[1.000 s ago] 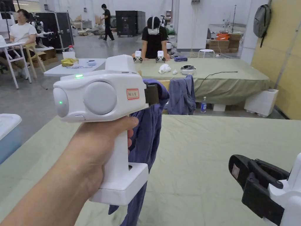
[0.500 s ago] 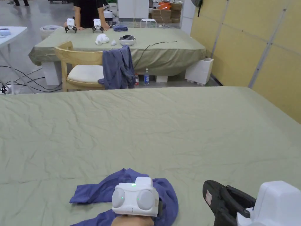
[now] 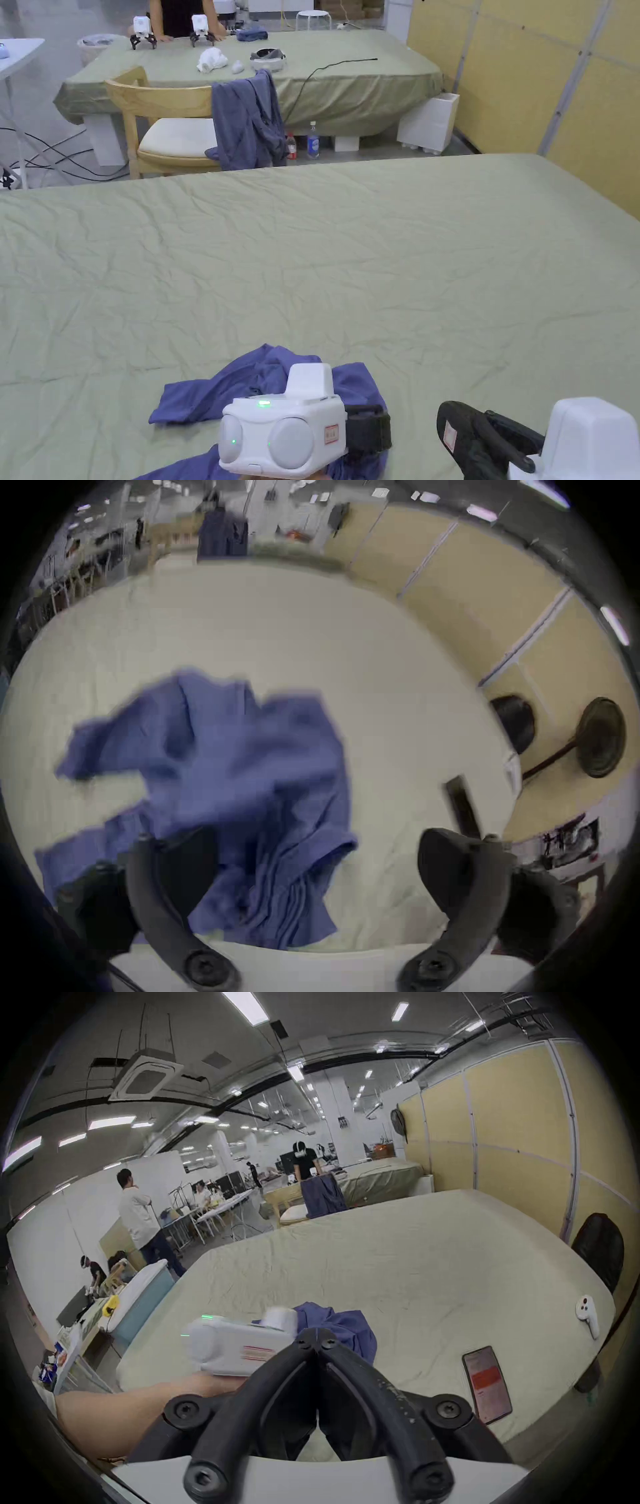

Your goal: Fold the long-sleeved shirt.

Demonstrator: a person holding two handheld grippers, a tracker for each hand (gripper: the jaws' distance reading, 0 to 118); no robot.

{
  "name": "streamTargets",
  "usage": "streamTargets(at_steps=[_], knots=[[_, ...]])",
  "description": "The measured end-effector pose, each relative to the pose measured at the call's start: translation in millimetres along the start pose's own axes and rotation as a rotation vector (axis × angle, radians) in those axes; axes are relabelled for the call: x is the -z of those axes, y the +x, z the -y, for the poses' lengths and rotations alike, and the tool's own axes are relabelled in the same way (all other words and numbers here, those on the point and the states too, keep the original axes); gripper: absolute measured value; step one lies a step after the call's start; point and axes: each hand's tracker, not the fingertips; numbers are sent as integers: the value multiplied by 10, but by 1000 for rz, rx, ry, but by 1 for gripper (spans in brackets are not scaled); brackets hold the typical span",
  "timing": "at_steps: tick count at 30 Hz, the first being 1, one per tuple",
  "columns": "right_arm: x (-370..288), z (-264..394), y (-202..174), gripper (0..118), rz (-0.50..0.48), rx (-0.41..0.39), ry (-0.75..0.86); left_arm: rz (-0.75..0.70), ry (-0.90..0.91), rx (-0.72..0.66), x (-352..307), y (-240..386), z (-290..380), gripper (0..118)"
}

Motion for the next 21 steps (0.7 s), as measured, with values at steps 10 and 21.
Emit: streamTargets(at_steps=[10,21], knots=[[-248,-1,-422,2,-12,-8,54,-113,209,-32,-2122,-636,234,51],[-114,160,-889,2,-54,-48,18,-196,142,-149,-2481,-1194,830,30]])
